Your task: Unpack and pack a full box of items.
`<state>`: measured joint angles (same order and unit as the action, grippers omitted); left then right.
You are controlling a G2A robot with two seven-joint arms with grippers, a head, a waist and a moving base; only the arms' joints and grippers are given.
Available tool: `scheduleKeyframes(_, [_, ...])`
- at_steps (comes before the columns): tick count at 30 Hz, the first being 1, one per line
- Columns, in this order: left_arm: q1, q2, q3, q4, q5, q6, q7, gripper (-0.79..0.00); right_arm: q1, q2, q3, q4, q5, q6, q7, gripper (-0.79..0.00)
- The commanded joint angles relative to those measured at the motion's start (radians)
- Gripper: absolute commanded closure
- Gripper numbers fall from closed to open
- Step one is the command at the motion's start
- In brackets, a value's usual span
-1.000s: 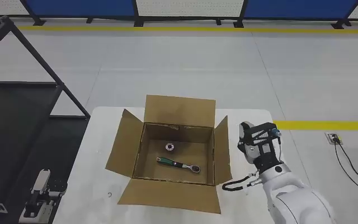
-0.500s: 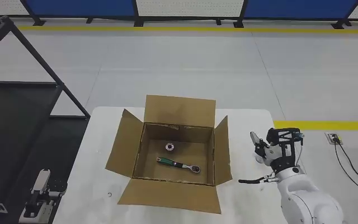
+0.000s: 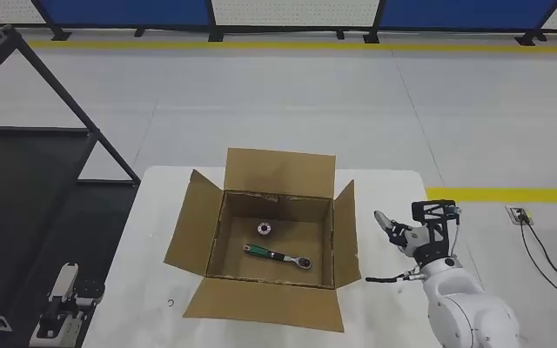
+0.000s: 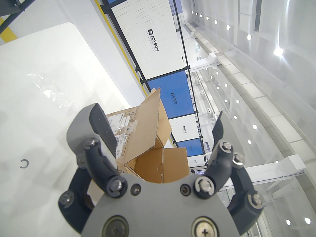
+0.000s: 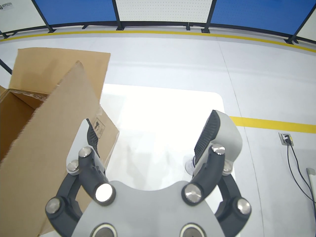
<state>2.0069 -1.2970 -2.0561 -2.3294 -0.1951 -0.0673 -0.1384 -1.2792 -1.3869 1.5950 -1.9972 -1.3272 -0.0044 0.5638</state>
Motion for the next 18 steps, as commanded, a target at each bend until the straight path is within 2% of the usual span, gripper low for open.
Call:
scheduleKeyframes(1, [0.000,0.000,0.000,0.000,0.000,0.000,0.000,-0.785,0.014,0.002,0.025,0.038,0.010,0.007,0.001,-0.785])
scheduleKeyframes(7, [0.000,0.000,0.000,0.000,0.000,0.000,0.000,-0.785,0.084,0.016,0.126,0.200,0.016,0.040,0.102,-0.785])
scheduleKeyframes(12, [0.000,0.000,0.000,0.000,0.000,0.000,0.000,-0.785,0.108,0.033,0.182,0.273,0.035,-0.061,0.184,-0.785])
scheduleKeyframes(18, [0.000,0.000,0.000,0.000,0.000,0.000,0.000,-0.785,0.112,0.046,0.196,0.302,0.074,-0.144,0.204,-0.785])
